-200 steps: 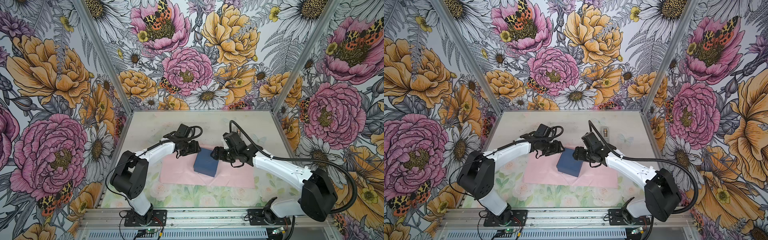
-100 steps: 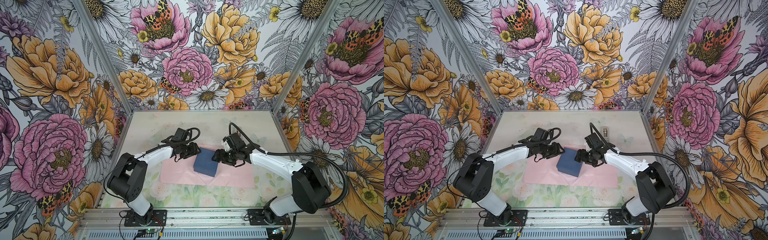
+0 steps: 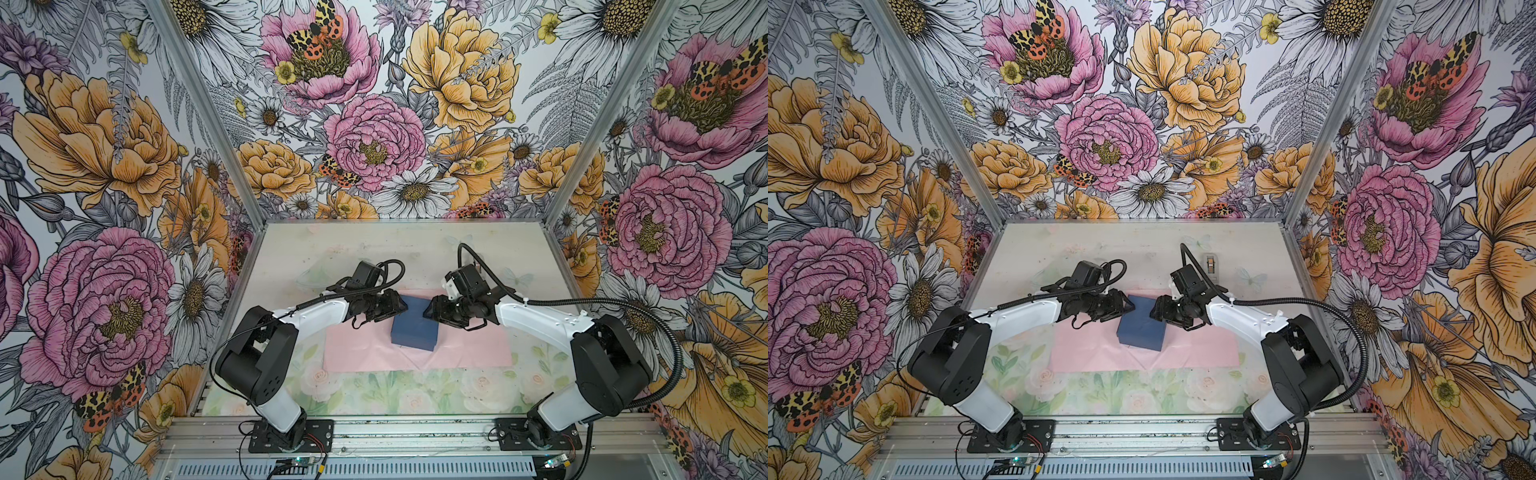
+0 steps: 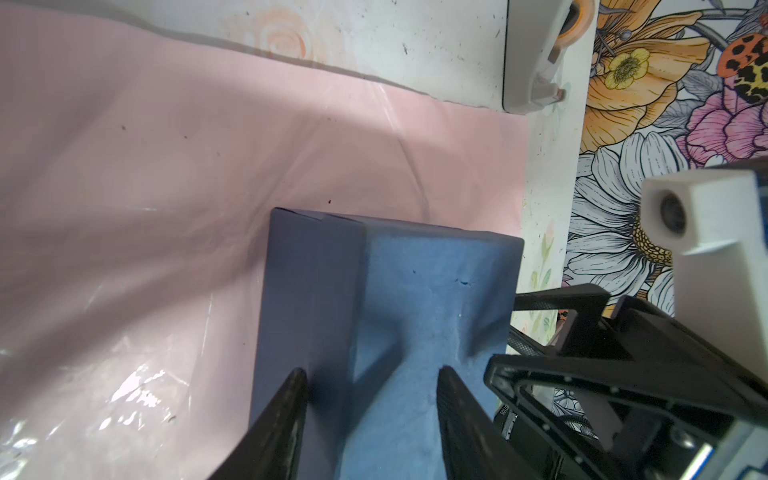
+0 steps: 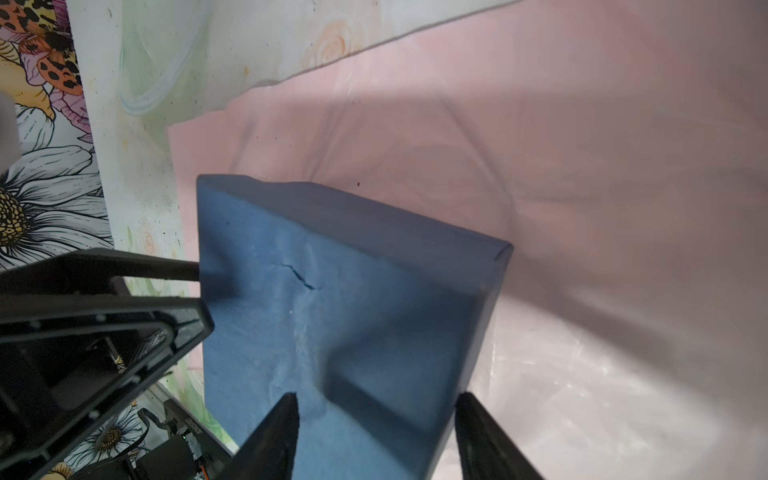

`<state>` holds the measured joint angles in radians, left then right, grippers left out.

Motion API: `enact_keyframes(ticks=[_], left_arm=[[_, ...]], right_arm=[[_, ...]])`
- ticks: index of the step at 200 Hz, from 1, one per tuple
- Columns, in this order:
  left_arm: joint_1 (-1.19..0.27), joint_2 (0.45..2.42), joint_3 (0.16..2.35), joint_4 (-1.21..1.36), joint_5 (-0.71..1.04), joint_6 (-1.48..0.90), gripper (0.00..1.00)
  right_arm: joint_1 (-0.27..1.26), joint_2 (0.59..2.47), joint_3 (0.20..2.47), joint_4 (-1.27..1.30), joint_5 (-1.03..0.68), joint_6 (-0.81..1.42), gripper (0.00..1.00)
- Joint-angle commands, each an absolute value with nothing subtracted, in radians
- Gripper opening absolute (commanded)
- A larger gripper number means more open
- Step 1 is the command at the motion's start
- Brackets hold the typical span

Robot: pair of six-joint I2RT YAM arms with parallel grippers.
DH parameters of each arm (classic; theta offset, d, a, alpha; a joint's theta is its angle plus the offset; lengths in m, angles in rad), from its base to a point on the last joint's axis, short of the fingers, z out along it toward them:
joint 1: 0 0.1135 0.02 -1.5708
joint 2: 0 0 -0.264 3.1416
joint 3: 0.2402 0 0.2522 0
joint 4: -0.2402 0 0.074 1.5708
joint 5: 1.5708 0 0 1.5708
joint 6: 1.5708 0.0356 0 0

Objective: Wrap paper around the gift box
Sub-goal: 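Lower the blue box onto the pink paper center with both grippers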

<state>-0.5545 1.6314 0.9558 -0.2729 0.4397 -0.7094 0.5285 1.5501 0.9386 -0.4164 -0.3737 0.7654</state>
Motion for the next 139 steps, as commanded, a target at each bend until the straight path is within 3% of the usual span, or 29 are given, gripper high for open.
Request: enact_keyframes(ticks=[1,139], left_arm=[[-0.567,1.623,0.942,-0.217,0.486,-0.726,0.51],[-0.594,1.612,0.920,-0.202,0.459,-0.741,0.51]], right_arm=[[0.527,1.563,0.963,-0.341,-0.360,0.770,0.61],[0.497,1.565,0.933,-0.312,-0.343,0.779,0.59]])
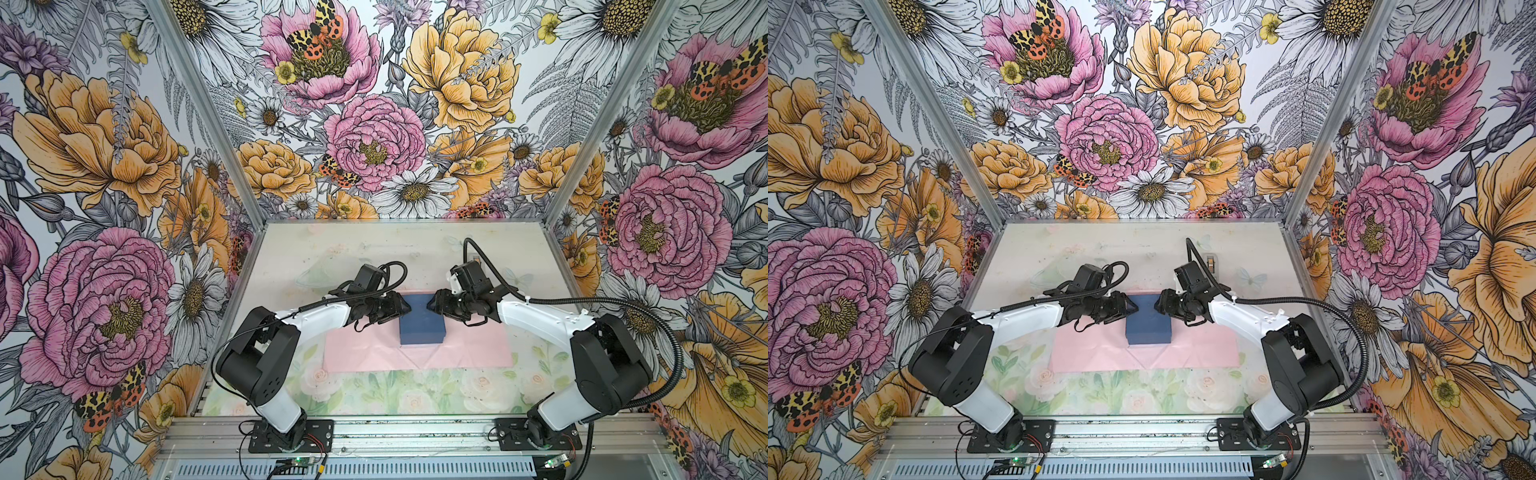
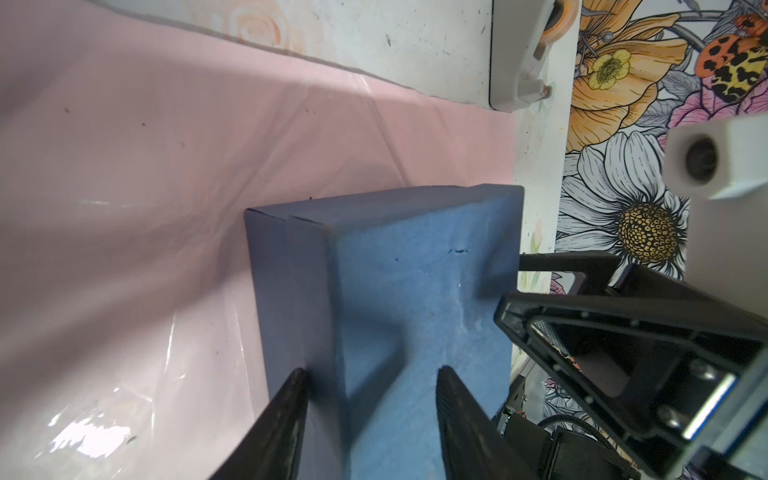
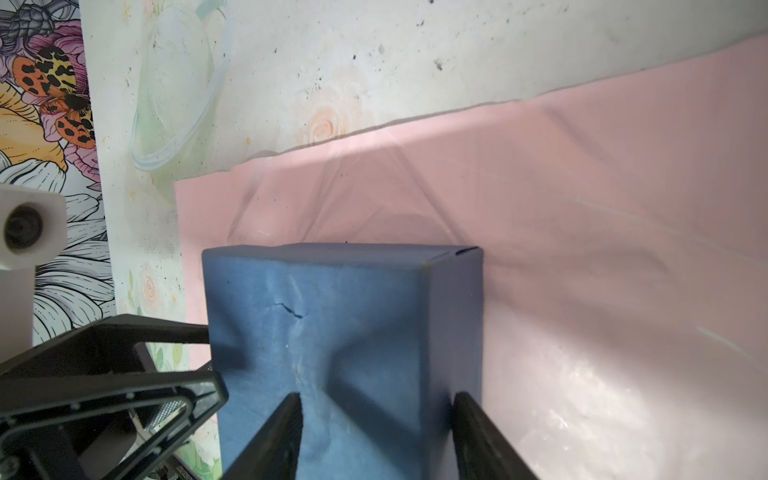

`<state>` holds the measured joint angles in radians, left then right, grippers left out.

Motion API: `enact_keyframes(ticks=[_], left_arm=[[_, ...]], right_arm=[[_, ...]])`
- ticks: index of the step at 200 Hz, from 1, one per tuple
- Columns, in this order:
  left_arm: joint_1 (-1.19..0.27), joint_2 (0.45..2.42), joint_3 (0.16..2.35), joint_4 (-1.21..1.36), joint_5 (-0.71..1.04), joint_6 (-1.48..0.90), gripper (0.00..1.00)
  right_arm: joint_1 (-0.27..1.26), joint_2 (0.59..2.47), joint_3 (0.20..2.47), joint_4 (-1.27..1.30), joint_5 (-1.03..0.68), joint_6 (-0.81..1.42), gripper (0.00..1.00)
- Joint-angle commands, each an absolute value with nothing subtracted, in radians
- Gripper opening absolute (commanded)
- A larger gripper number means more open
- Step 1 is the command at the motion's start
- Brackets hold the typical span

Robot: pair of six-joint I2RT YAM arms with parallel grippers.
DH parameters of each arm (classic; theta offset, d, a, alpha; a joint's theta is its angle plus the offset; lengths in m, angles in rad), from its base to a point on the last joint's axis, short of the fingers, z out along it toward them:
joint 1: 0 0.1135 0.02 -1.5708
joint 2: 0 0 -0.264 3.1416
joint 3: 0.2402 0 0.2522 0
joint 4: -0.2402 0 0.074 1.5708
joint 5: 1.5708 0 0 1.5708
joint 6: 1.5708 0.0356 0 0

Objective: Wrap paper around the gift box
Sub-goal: 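Lower the blue box onto the pink paper center with both grippers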

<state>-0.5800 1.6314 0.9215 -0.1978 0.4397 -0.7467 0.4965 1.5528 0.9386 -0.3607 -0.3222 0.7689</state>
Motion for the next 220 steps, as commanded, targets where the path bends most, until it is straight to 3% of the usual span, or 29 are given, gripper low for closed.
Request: enact_keyframes(ticks=[1,220], left_arm=[[-0.595,1.612,0.920,-0.204,0.457,-0.741,0.52],[-0.620,1.551,0.871,-0.285,0.416,-0.773,0.45]], right_arm=[[0.497,1.565,0.932,-0.312,-0.342,0.779,0.59],[0.514,1.559,0.886,-0.311,-0.396,0.766,0.49]])
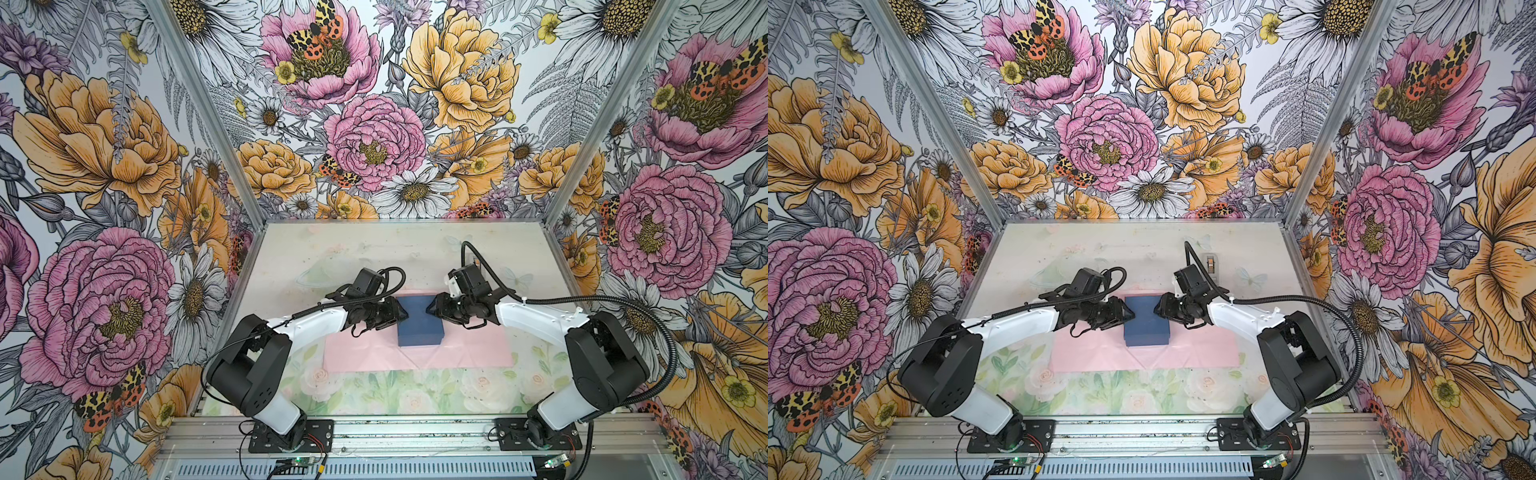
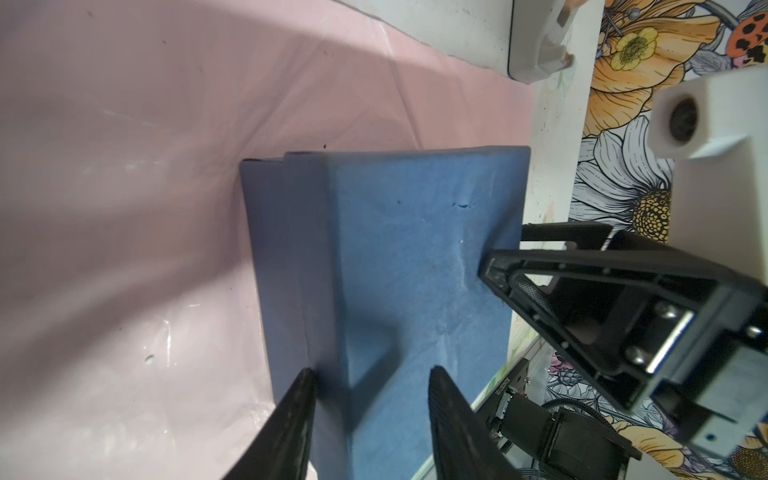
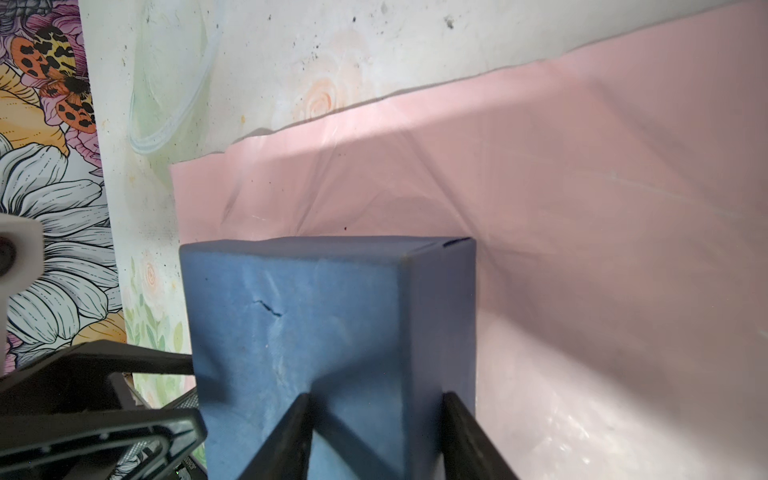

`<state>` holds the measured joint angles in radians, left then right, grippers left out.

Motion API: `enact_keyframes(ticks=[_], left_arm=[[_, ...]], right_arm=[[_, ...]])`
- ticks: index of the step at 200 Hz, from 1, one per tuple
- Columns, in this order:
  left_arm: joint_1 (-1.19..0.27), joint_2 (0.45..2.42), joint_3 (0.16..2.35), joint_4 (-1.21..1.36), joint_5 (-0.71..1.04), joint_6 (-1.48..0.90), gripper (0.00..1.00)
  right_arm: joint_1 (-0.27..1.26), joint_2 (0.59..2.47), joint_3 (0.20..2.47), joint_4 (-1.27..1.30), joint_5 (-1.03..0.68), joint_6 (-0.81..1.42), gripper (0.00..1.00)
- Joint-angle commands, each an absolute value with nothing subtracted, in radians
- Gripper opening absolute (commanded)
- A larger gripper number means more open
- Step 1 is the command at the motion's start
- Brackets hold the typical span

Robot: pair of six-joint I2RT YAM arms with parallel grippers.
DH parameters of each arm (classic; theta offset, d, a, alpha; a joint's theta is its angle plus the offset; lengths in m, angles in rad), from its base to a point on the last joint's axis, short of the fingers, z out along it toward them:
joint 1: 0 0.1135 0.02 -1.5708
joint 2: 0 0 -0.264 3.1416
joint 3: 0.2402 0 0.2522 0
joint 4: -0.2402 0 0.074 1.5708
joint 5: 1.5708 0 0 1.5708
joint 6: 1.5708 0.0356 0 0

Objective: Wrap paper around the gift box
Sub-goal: 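Lower the blue box onto the pink paper center with both grippers, then open both grippers and draw them back from the blue box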

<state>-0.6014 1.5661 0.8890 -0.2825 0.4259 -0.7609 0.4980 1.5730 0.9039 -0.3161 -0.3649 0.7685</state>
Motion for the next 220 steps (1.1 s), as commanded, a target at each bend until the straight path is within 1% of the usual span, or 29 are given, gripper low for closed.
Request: enact_keyframes(ticks=[1,66,117,132,153,166,174,192,220], left_arm=[[-0.620,1.550,0.870,-0.285,0.418,-0.773,0.45],[-0.626,1.529,0.845,-0.285,0.409,-0.786,0.44],[-0.631,1.523,0.838,-0.285,0.412,-0.789,0.44],[-0.632,1.518,0.839,-0.284,0.409,-0.789,0.45],[-0.625,1.492,0.857,-0.325,0.373,-0.775,0.52],[-0.613,1.461,0.866,-0.353,0.343,-0.774,0.57],[-0.603,1.440,0.866,-0.368,0.328,-0.775,0.59],[-0.572,1.391,0.851,-0.398,0.299,-0.780,0.59],[-0.501,1.331,0.795,-0.406,0.295,-0.779,0.59]], right_arm=[[0.514,1.559,0.885,-0.311,-0.396,0.765,0.49],[0.526,1.552,0.879,-0.310,-0.400,0.771,0.47],[0.531,1.542,0.864,-0.311,-0.384,0.776,0.48],[0.530,1.526,0.864,-0.314,-0.371,0.778,0.51],[0.511,1.480,0.864,-0.335,-0.341,0.777,0.60],[0.479,1.434,0.864,-0.378,-0.311,0.759,0.64],[0.447,1.402,0.861,-0.408,-0.292,0.750,0.66],[0.344,1.329,0.828,-0.473,-0.269,0.738,0.69],[0.126,1.252,0.768,-0.590,-0.218,0.734,0.75]])
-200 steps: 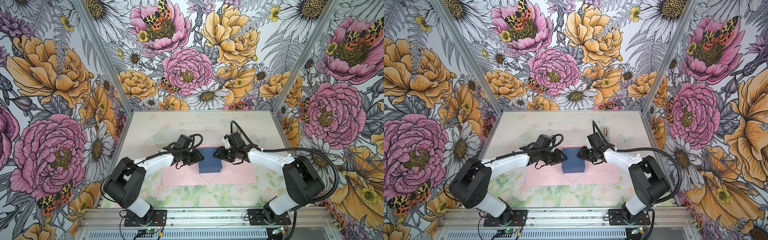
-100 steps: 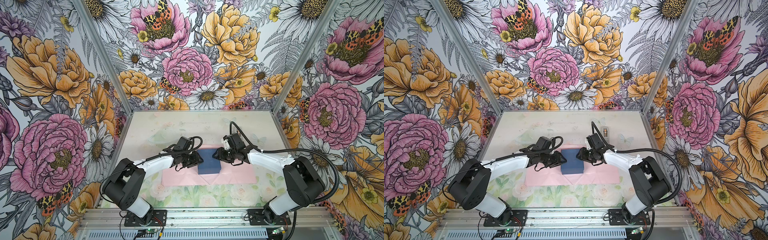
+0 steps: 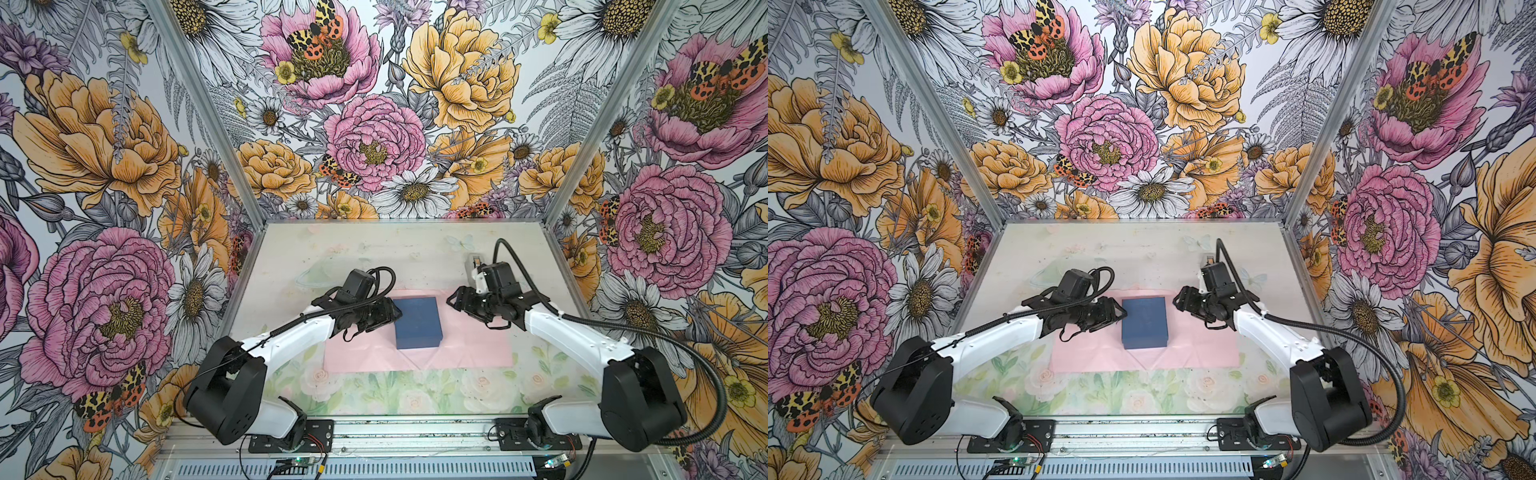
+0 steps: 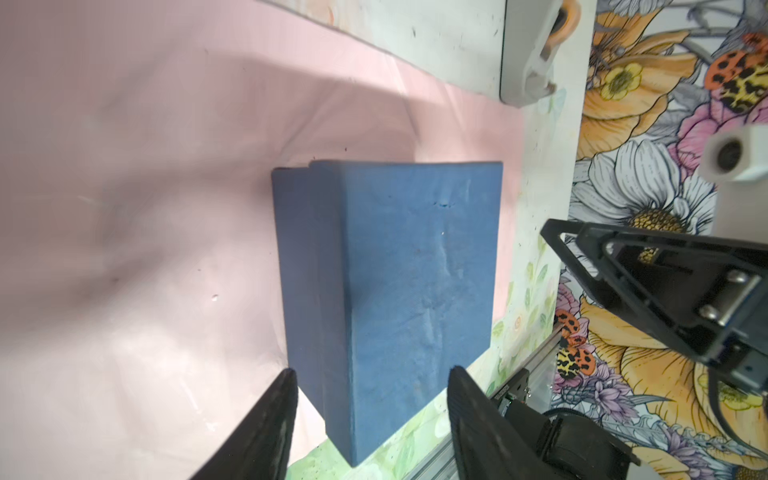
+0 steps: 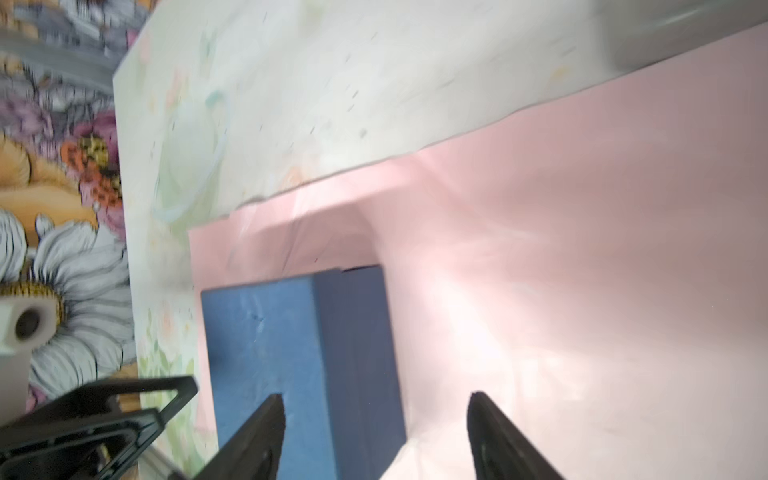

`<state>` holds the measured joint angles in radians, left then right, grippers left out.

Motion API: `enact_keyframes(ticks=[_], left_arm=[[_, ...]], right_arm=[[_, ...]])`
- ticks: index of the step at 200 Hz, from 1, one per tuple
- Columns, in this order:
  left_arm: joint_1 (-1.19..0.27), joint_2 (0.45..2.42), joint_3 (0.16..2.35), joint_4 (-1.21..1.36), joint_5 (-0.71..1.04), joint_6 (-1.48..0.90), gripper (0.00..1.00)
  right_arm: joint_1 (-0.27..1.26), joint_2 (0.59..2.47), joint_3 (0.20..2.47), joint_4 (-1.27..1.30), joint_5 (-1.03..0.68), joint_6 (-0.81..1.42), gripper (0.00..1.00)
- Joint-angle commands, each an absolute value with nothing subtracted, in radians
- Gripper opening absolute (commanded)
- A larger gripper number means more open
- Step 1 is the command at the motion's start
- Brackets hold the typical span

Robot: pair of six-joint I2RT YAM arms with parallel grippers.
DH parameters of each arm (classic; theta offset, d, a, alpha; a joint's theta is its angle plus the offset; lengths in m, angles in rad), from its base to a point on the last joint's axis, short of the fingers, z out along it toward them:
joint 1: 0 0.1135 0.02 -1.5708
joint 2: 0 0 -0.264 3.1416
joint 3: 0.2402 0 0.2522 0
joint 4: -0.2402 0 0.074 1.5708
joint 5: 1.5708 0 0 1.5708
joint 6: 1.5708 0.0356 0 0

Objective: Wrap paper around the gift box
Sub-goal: 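Open both grippers and draw them back from the blue box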

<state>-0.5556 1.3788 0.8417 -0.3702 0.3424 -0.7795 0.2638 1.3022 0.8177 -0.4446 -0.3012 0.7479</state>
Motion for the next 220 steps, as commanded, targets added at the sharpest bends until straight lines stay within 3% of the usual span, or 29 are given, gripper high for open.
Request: enact_keyframes(ticks=[1,34,93,220], left_arm=[[-0.500,1.329,0.794,-0.406,0.295,-0.779,0.59],[-0.442,1.296,0.785,-0.423,0.296,-0.751,0.59],[-0.486,1.326,0.878,-0.418,0.328,-0.690,0.58],[-0.508,1.385,0.979,-0.413,0.388,-0.630,0.57]], right_arm=[[0.119,1.250,0.765,-0.593,-0.215,0.734,0.75],[-0.013,1.231,0.723,-0.632,-0.129,0.726,0.78],[-0.025,1.322,0.681,-0.610,-0.154,0.712,0.78],[0.174,1.359,0.602,-0.517,-0.200,0.873,0.76]])
